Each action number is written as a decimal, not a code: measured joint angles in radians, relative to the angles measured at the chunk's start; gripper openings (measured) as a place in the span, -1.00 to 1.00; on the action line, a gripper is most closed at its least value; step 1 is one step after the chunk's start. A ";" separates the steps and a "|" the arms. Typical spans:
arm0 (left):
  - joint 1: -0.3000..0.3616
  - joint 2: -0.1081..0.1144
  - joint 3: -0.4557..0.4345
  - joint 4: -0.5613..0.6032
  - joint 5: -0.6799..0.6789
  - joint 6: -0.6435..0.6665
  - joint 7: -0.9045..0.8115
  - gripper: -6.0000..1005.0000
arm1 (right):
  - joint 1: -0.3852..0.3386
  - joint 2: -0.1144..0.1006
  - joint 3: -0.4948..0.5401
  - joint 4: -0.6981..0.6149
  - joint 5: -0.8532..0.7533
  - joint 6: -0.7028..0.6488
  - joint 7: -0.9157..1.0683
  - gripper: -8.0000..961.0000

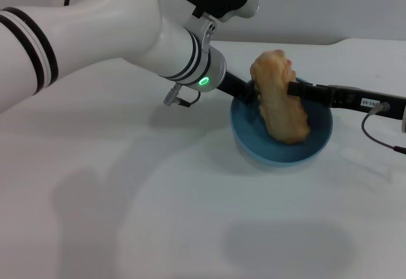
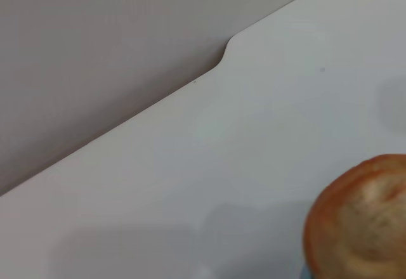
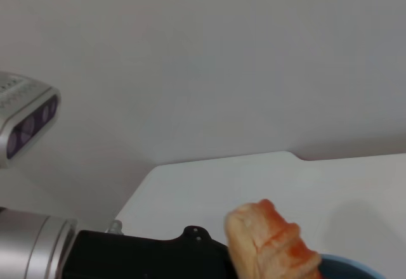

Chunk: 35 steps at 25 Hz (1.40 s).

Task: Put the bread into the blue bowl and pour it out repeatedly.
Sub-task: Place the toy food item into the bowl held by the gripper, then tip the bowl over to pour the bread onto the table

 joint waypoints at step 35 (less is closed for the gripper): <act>-0.117 0.002 0.003 -0.008 0.147 -0.167 0.266 -0.99 | -0.366 0.003 0.148 0.213 0.825 0.158 -1.292 -0.22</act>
